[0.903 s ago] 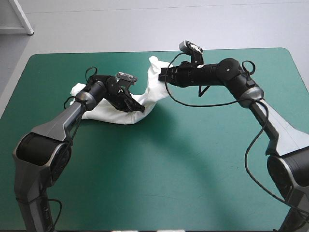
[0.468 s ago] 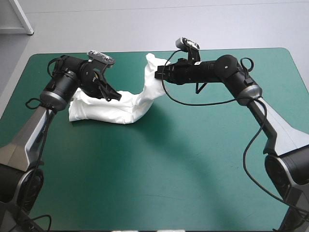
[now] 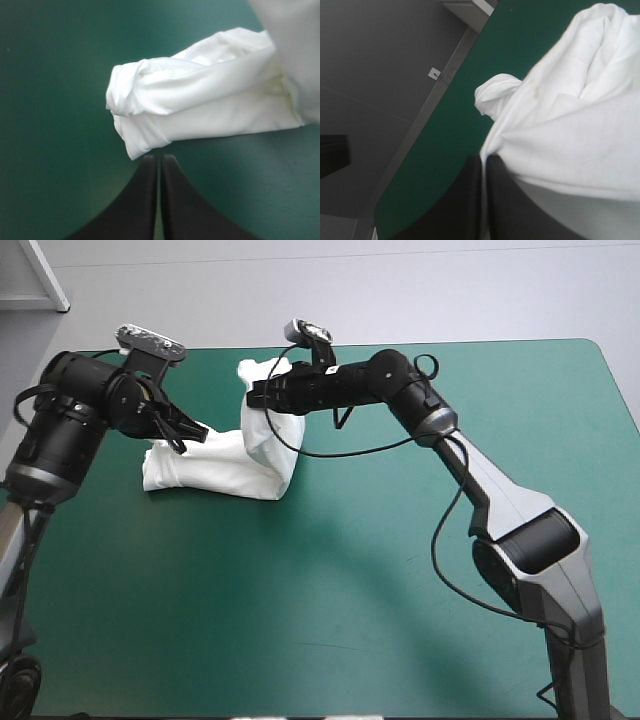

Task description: Fold the cloth

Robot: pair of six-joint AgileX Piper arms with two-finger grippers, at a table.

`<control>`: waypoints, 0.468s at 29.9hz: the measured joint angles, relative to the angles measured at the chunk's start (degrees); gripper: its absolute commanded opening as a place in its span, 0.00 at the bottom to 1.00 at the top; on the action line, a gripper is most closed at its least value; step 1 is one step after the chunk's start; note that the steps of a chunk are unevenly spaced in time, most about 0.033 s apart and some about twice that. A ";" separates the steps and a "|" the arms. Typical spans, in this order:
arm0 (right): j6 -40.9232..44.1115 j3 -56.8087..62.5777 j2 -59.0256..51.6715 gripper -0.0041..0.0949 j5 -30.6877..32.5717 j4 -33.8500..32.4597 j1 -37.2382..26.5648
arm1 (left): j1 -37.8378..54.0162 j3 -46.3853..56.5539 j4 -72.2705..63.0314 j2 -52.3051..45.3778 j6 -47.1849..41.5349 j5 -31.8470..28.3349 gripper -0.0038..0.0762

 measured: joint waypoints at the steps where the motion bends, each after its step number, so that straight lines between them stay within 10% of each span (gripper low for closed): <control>1: 0.63 -2.23 1.76 0.03 0.07 0.00 0.76 | 0.00 0.00 0.07 -1.21 -0.29 0.00 0.07; 14: 0.94 -23.22 20.38 0.18 3.08 4.52 7.35 | 0.00 0.32 -0.10 -9.77 -1.95 0.00 0.07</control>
